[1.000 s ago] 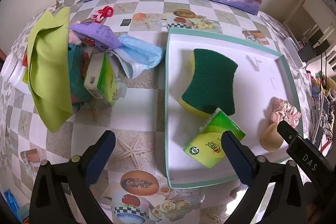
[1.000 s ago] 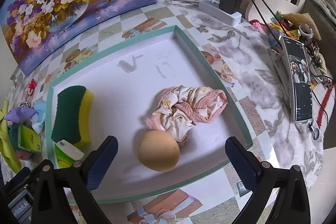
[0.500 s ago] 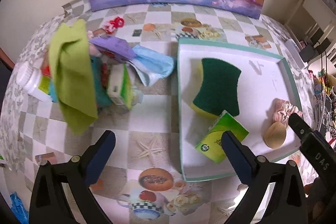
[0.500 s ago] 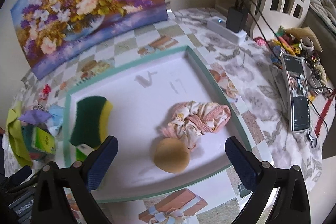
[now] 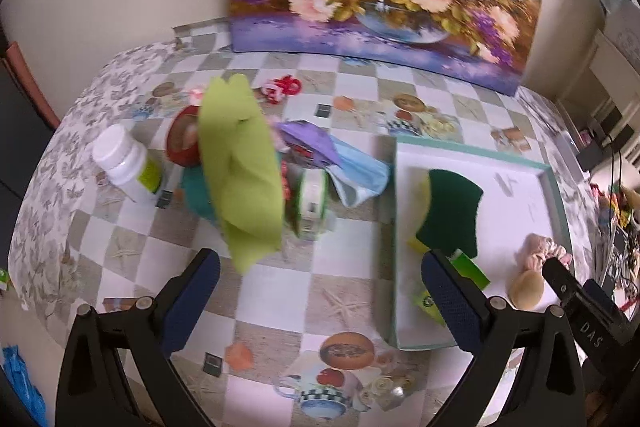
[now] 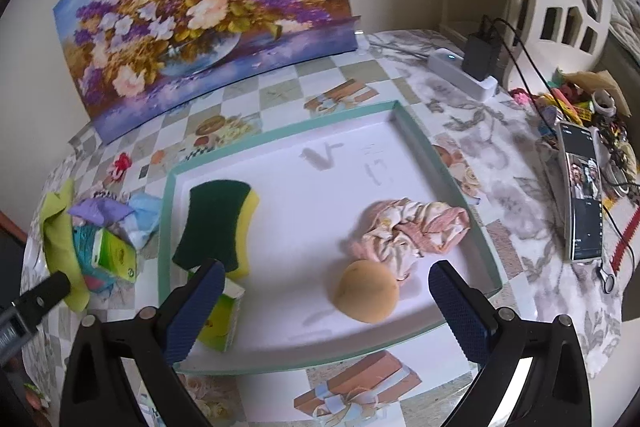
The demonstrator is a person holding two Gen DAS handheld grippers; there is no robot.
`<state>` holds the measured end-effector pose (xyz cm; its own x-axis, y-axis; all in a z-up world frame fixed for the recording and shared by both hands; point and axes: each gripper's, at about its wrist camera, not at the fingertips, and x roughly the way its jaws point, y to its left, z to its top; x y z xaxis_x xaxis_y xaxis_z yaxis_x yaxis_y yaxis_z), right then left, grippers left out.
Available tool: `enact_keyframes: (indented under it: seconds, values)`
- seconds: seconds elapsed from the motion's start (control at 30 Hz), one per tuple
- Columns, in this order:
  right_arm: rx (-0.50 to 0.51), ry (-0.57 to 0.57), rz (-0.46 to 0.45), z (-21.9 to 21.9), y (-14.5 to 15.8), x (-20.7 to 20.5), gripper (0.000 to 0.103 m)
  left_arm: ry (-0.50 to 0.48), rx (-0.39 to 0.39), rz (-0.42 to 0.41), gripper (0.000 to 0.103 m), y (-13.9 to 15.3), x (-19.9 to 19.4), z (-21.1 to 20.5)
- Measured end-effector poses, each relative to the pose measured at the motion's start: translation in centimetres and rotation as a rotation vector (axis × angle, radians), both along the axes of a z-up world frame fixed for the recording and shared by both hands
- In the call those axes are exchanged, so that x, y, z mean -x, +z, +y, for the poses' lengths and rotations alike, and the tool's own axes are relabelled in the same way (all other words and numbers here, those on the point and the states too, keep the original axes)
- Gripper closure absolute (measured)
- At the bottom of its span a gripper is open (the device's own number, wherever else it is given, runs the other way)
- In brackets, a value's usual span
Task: Organize soft objects
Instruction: 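Lower the tan ball into the tray and open the right gripper while the left gripper withdraws, then move both grippers back from the tray over the pile of soft items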
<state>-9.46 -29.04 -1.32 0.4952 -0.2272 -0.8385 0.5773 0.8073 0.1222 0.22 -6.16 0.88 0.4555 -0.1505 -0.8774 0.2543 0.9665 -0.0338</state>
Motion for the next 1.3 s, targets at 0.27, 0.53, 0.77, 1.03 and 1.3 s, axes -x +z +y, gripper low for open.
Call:
enact_keyframes:
  seconds: [0.27, 0.53, 0.77, 1.03, 1.3]
  values:
    - [0.006, 0.069, 0.007, 2.0, 0.1, -0.9, 0.0, 0.057, 0.013, -0.025, 0.002, 1.0, -1.0, 2.9]
    - [-0.046, 0.175, -0.032, 5.4, 0.9, -2.4, 0.0, 0.142, 0.061, 0.008, 0.002, 0.4, -2.6, 6.3]
    - [-0.016, 0.247, 0.012, 8.5, 0.9, -4.3, 0.0, 0.244, 0.134, 0.051, 0.002, -1.0, -4.0, 9.3]
    - [-0.031, 0.338, 0.072, 11.7, -0.2, -7.0, 0.0, 0.286, 0.184, 0.046, 0.0, -1.7, -4.7, 10.3]
    - [0.004, 0.403, 0.125, 14.4, -0.9, -9.5, 0.0, 0.28, 0.146, 0.02, 0.0, -1.6, -5.2, 10.0]
